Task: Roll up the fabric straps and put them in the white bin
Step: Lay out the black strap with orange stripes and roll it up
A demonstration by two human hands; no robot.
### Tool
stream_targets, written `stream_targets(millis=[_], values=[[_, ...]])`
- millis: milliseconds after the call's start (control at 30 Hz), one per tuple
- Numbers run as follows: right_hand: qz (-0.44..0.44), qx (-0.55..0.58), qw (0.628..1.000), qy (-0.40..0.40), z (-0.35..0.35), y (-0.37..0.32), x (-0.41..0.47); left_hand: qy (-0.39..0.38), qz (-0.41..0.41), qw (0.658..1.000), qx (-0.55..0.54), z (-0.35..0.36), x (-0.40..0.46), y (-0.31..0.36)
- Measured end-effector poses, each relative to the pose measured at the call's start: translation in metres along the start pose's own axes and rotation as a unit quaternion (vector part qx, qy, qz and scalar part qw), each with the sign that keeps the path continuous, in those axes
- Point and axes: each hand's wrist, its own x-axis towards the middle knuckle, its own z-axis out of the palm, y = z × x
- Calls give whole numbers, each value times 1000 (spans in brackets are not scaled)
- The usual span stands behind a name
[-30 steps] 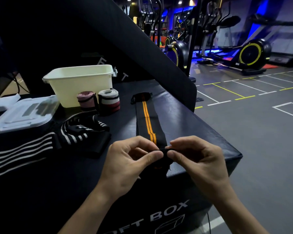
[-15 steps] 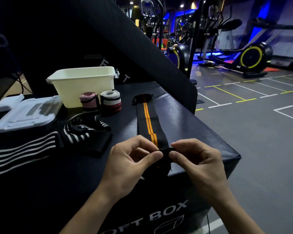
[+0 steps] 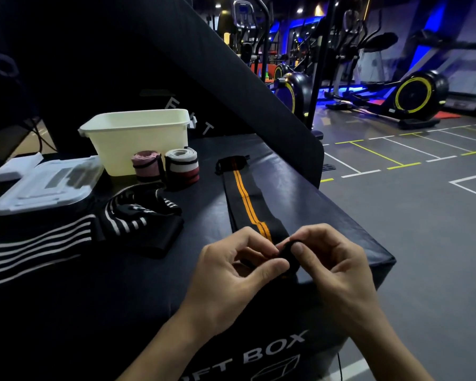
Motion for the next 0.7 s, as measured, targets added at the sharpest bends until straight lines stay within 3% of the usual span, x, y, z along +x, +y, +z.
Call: stream_targets(millis=[67,167,300,500,700], values=[[1,-16,1000,5,-3,3,-1,-30,14,999,3,-9,8,-5],[-1,-44,999,-9,-6,6,-1,-86,61,985,134,-18,21,-21],[12,-38,998,-44,-8,10,-3,-235,33,919,316,-18,33,-44],[39,4,995,-88,-10,9,-7,-224,-2,856,466,-9,47,-44],[64,11,990,-125,-11,9,-10,-229,-113,842,475,-15,69,-60]])
